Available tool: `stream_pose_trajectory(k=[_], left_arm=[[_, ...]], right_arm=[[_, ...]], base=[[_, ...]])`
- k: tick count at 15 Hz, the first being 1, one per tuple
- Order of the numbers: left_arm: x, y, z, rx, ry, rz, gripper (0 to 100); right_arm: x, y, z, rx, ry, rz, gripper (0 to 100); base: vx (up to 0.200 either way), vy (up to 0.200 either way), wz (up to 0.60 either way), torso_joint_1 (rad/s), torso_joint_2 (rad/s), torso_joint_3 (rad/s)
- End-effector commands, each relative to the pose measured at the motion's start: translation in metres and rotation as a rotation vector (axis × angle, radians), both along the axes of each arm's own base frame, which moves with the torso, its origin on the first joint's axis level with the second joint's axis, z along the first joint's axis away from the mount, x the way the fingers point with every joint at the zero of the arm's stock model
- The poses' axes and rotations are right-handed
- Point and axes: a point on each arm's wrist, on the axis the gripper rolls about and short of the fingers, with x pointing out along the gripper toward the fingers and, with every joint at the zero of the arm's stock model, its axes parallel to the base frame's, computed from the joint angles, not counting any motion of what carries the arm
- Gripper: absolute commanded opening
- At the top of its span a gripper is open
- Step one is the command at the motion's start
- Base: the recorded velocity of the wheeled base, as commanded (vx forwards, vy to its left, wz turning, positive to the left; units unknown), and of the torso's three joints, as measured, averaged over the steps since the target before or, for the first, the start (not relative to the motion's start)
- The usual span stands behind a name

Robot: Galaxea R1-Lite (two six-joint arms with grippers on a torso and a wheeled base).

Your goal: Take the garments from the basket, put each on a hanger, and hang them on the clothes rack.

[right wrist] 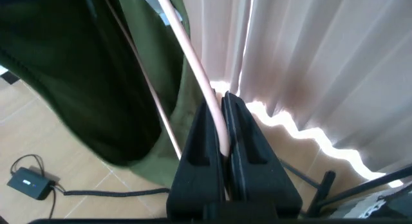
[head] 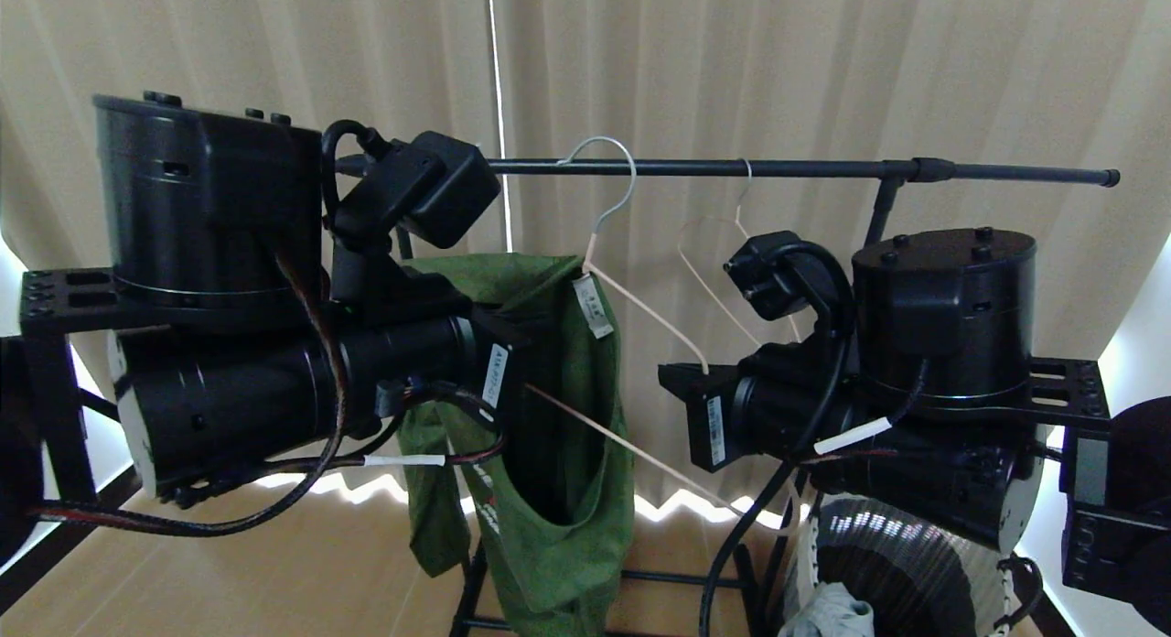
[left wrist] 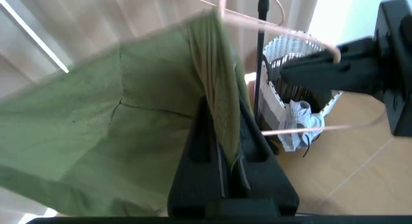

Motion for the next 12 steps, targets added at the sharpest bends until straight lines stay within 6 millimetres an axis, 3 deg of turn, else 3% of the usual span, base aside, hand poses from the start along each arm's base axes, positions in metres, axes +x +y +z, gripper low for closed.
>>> stream_pose_trajectory(k=[1,6,7,12], left_arm=[[-0.003,0.003,0.001,-0.002,-0.005,0.002,0],[-0.006,0.006,0.002,-0.005,-0.006,0.002,0],[-0.006,0.006,0.002,-0.006,-0.005,0.003,100],[-0.018,0.017,0.008,-0.022,-0.029,0.003,100]], right_arm=[[-0.002,-0.002,0.004,0.004,-0.016,0.004,0],[-0.004,-0.005,0.01,0.017,-0.033,0.006,0],[-0.004,-0.005,0.009,0.016,-0.032,0.006,0],[-0.007,-0.02,0.021,0.01,-0.079,-0.01,0]], base=[[0.0,0.0,0.0,0.0,0.0,0.0],[0.0,0.0,0.0,0.0,0.0,0.0],[0.0,0.0,0.0,0.0,0.0,0.0],[0.0,0.0,0.0,0.0,0.0,0.0]])
